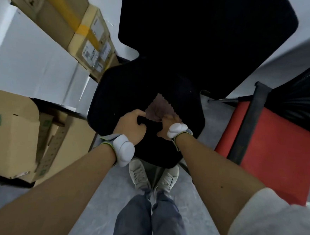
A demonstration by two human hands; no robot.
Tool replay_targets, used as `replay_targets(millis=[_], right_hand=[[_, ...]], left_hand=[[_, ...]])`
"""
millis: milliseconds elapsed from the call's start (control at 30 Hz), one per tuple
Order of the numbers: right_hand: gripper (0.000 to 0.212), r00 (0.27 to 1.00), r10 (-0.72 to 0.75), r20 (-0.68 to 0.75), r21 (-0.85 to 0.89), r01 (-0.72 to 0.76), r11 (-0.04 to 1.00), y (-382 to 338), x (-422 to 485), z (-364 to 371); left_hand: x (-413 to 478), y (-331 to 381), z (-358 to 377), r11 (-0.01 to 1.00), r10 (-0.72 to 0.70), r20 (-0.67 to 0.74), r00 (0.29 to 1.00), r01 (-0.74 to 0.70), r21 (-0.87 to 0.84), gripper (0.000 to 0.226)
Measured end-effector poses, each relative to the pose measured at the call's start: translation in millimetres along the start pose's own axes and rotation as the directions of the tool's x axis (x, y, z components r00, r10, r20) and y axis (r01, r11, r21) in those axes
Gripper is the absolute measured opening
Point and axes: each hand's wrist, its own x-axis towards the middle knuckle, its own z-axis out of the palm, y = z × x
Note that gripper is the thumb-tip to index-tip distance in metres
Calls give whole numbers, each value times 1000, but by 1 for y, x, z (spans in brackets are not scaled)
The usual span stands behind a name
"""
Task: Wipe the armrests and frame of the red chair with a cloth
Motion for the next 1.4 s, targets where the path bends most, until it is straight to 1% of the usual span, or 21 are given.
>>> replay_targets(millis=[100, 167, 233, 367, 433, 467, 500, 567, 667, 700, 733, 800, 900, 967, 1033, 1067, 1133, 1167, 1233, 1300, 1400], right_hand=[[40, 985, -38, -167, 242, 78, 967, 4, -10, -8], [21, 943, 44, -330, 480, 127, 868, 3, -29, -26], [13, 879, 164, -448, 644, 191, 741, -3, -51, -45], [13, 810, 229, -540, 780, 380, 497, -10, -96, -86], [19, 800, 207, -564, 798, 463, 385, -8, -122, -110], [21, 794, 197, -575, 799, 493, 344, -6, -140, -126], [23, 810, 178, -559, 811, 490, 320, -6, -148, -135], [22, 799, 186, -572, 806, 507, 305, -1, -179, -163], [12, 748, 226, -625, 765, 527, 371, 8, -227, -196], [10, 753, 224, -619, 766, 517, 382, 9, -232, -201], [9, 762, 219, -610, 776, 517, 362, 11, -245, -209], [12, 780, 228, -583, 801, 504, 322, 21, -275, -226], [24, 798, 231, -557, 814, 470, 342, 42, -318, -246], [38, 823, 204, -530, 826, 446, 346, 57, -339, -250], [47, 836, 179, -519, 811, 415, 413, 70, -354, -251], [42, 838, 156, -524, 791, 410, 454, 76, -361, -250], [15, 827, 140, -544, 758, 413, 505, 96, -377, -248], [6, 825, 143, -547, 762, 419, 493, 101, -382, -247], [13, 826, 171, -537, 793, 425, 437, 112, -393, -249], [17, 829, 193, -525, 823, 438, 361, 117, -399, -248], [19, 824, 250, -509, 859, 465, 216, 138, -407, -249]], left_hand=[[2, 0, 0, 1000, -19, -45, 999, 18, -24, 40], [-3, 9, -3, 998, -29, -65, 997, 26, -51, 40], [-6, 15, -5, 997, -32, -65, 997, 27, -77, 42], [-19, 43, -14, 995, 46, -33, 998, -49, -86, 47], [-33, 68, -20, 980, 135, -26, 991, -137, -144, 52], [-43, 86, -23, 963, 212, -32, 977, -214, -162, 53], [-47, 94, -24, 946, 270, -54, 961, -275, -172, 54], [-62, 123, -26, 897, 403, -80, 912, -411, -161, 54], [-88, 167, -29, 856, 502, -53, 863, -505, -112, 52], [-88, 173, -29, 848, 521, -61, 851, -525, -79, 52], [-94, 185, -29, 825, 560, -67, 826, -563, -43, 51], [-108, 207, -30, 779, 627, -58, 777, -627, 14, 42], [-132, 239, -33, 717, 697, 9, 717, -697, 14, 23], [-145, 257, -34, 727, 686, 26, 727, -687, -7, 19], [-148, 269, -32, 747, 664, 7, 747, -664, 10, 24], [-151, 274, -29, 765, 645, 10, 764, -645, -7, 28], [-164, 294, -15, 797, 601, 41, 798, -595, -108, 36], [-169, 301, -9, 815, 567, 52, 822, -551, -179, 36], [-177, 315, 2, 837, 469, 69, 881, -418, -353, 35], [-177, 319, 8, 818, 355, 115, 928, -249, -519, 39], [-182, 329, 26, 794, 240, 181, 954, -86, -601, 47]])
